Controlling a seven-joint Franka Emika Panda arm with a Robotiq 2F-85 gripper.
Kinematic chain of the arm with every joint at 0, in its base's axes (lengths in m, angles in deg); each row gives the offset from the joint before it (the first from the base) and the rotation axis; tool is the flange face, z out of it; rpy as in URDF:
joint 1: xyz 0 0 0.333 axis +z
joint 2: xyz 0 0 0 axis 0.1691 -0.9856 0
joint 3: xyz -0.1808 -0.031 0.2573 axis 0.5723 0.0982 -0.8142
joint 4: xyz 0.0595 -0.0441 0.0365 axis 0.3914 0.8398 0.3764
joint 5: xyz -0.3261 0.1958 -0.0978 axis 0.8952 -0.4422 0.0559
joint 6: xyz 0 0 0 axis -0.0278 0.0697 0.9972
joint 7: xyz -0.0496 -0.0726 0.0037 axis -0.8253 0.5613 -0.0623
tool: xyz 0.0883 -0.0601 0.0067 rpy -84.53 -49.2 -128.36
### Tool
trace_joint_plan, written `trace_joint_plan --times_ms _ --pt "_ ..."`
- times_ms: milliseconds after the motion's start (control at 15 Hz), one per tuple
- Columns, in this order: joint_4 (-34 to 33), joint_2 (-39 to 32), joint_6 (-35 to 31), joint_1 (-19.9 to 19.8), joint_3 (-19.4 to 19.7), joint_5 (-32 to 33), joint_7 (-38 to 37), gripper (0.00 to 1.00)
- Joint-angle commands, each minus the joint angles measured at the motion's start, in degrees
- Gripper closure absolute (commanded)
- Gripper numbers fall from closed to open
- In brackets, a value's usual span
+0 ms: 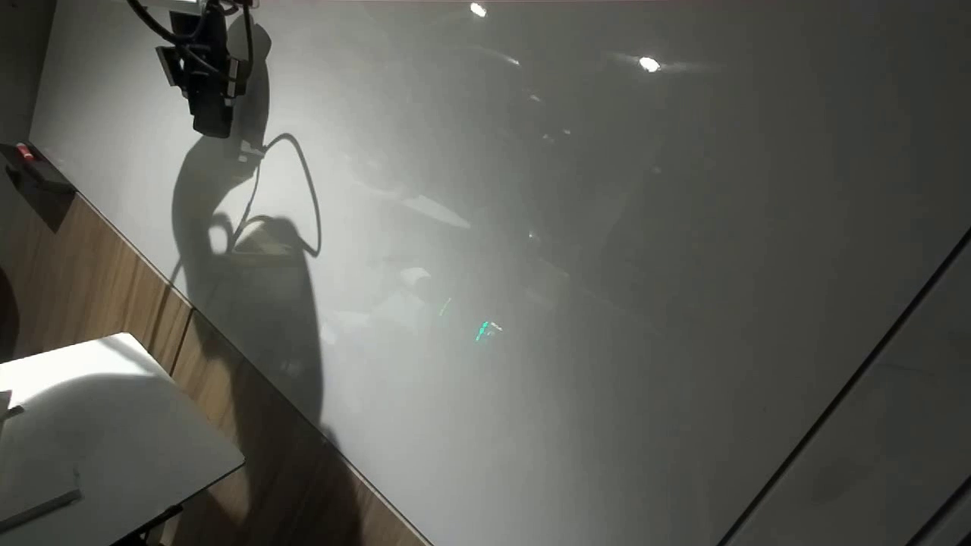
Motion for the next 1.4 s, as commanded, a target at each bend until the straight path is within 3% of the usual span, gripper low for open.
trace_joint_plan --times_ms 0,333,1333 --pt "-4.28 -0.39 2.0 2.19 2.76 0.56 0.47 0.69" --pt "-4.04 1.38 1.84 1.04 5.37 0.61 1.46 0.69" --pt "1.99 0.72 1.39 1.98 5.31 -0.32 -0.7 0.69"
